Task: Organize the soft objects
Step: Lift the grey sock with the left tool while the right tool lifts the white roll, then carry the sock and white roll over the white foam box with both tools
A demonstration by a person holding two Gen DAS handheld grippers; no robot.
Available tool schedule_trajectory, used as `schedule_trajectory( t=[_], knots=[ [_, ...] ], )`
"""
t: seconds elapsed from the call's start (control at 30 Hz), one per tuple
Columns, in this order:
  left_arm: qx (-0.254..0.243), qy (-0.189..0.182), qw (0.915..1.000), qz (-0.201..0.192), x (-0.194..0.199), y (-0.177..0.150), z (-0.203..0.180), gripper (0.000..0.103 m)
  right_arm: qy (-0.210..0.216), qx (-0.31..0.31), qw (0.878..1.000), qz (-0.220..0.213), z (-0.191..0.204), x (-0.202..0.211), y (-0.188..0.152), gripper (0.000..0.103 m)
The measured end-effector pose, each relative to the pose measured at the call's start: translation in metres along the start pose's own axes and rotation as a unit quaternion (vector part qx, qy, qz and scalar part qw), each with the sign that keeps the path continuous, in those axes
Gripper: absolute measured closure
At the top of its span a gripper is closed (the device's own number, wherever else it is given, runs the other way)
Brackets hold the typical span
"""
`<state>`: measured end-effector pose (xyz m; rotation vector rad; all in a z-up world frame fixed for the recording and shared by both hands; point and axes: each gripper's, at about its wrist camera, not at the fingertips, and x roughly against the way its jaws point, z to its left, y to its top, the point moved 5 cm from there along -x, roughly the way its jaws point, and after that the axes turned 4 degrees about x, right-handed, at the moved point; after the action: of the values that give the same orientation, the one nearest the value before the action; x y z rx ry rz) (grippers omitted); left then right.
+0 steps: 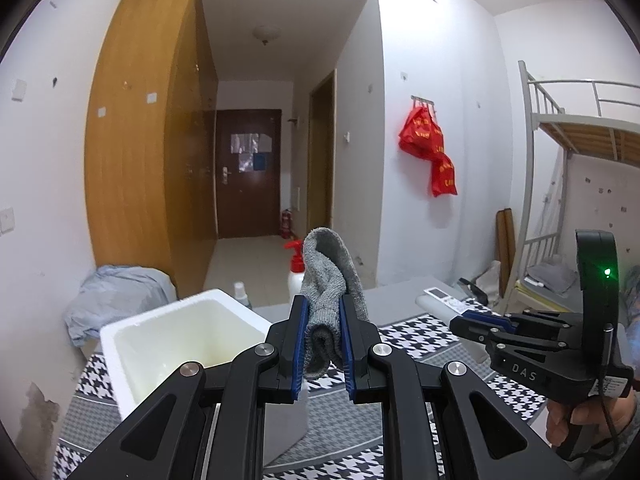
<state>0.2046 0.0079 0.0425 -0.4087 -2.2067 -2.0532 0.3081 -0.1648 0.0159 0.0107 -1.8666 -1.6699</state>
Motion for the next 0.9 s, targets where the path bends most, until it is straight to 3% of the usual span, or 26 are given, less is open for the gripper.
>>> schedule_trajectory(
  t=[0.4, 0.9],
  knots=[
    [0.006, 0.024, 0.9996, -0.015, 0.011, 0.015, 0.016, 0.086, 0.035, 0.019, 0.999, -0.014, 0.021, -0.005, 0.016, 0.086],
    [0.015, 0.079, 0.9962, -0.033, 0.031, 0.02, 0.047, 0.086, 0.082, 0.055, 0.995, -0.025, 0.064, -0.014, 0.033, 0.086]
  ],
)
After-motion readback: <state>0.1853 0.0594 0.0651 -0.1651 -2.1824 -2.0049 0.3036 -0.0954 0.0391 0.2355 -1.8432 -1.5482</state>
